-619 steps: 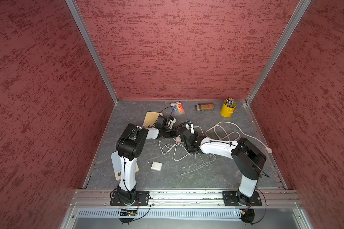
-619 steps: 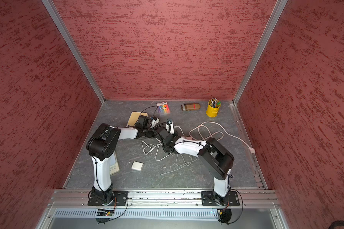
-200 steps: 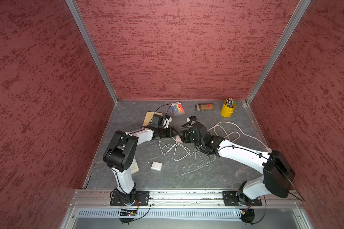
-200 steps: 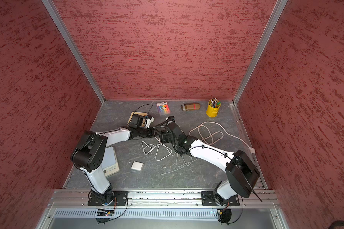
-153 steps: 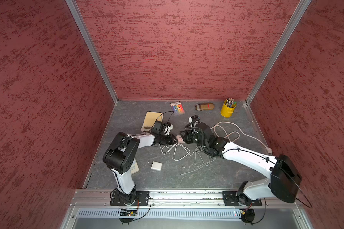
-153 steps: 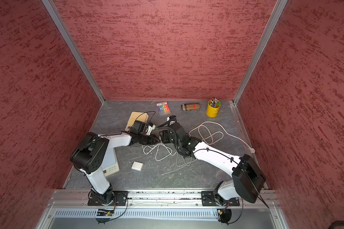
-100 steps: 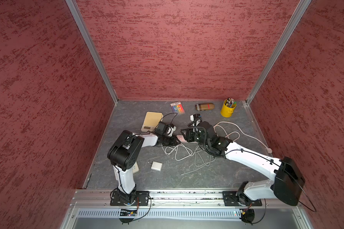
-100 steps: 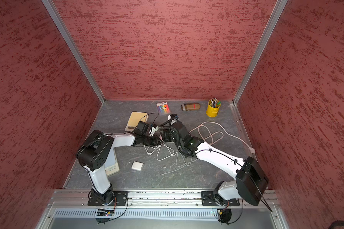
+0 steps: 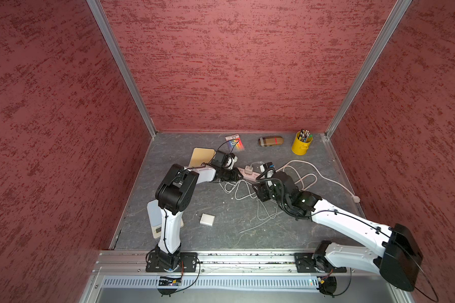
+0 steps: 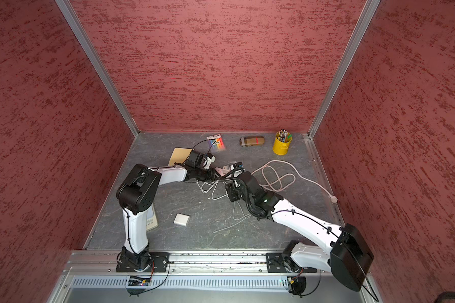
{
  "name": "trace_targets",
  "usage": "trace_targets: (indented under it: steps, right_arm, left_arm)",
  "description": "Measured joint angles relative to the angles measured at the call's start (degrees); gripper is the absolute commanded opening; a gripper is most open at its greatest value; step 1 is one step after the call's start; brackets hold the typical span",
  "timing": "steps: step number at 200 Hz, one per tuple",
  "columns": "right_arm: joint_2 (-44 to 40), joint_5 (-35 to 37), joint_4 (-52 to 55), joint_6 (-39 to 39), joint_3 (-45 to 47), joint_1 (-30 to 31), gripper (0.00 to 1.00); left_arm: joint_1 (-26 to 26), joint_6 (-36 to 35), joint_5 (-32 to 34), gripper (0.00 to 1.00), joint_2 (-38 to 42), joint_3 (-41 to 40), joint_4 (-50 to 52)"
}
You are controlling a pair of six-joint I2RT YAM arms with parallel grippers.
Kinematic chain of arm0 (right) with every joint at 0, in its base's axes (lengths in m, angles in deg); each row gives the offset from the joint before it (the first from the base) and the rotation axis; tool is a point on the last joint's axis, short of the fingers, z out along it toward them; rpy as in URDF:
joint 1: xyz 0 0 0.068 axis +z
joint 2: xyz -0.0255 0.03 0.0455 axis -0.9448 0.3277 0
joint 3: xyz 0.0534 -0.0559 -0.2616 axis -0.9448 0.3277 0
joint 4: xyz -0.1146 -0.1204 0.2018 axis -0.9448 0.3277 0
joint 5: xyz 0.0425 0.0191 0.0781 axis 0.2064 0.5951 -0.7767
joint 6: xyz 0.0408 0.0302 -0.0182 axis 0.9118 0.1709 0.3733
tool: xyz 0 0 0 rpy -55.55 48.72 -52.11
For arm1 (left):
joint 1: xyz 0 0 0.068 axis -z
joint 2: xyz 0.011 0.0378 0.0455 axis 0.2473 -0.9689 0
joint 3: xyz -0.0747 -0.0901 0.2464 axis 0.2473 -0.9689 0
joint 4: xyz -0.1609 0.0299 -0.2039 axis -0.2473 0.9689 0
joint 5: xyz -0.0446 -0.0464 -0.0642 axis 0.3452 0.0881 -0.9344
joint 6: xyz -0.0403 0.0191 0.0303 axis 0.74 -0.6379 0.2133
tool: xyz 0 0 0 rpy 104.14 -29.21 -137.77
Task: Charge the electronic scale
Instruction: Adjust the socket at the center of the board, then pick up the charging cable from the center of the board.
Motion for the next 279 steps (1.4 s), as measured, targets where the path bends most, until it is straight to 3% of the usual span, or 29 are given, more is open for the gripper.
trace_targets:
  steps: [21, 55, 75, 99, 119, 136, 169, 219, 247, 279]
  right_arm:
    - [-3.06, 4.07, 1.07, -2.16, 0.04, -0.02, 0.53]
    - [-6.56, 10.49, -1.51, -3.15, 0.74, -0.55, 0.56]
    - [-6.05, 12.52, -2.54, -3.10, 1.01, -1.88, 0.57]
    - [-5.27, 14.25, -2.73, -2.58, 1.25, -4.02, 0.58]
    - [-5.44, 16.02, -2.32, -1.11, 1.84, -6.97, 0.58]
    - [-6.80, 16.81, -2.01, 0.13, 3.58, -10.36, 0.58]
    - [-11.47, 16.20, -1.44, 1.75, 7.87, -16.39, 0.58]
    - [-14.16, 13.92, -1.49, 1.84, 9.01, -18.49, 0.58]
    - [-14.16, 13.11, -1.51, 1.42, 9.01, -18.99, 0.58]
    - [-14.34, 11.41, -1.62, 0.59, 9.03, -19.28, 0.44]
  left_arm:
    - [-0.09, -2.49, 2.16, 0.46, 3.76, -2.69, 0.68]
    - [2.75, -8.13, 8.26, 0.48, 18.84, -11.28, 3.15]
    - [8.92, -11.69, 13.03, 0.48, 27.08, -15.34, 4.50]
    - [20.50, -15.28, 19.26, 0.50, 32.98, -19.71, 7.98]
    - [30.12, -16.37, 23.82, 0.50, 34.49, -22.56, 12.13]
    - [34.75, -15.82, 25.75, 0.50, 34.69, -24.61, 15.23]
    - [38.73, -12.41, 28.87, 0.50, 34.45, -25.75, 19.32]
    - [42.10, -9.27, 30.03, 0.48, 29.24, -25.73, 20.04]
    - [42.16, -8.20, 30.97, 0.38, 27.85, -25.33, 19.50]
    - [41.99, -7.58, 31.98, 0.02, 26.62, -24.63, 18.43]
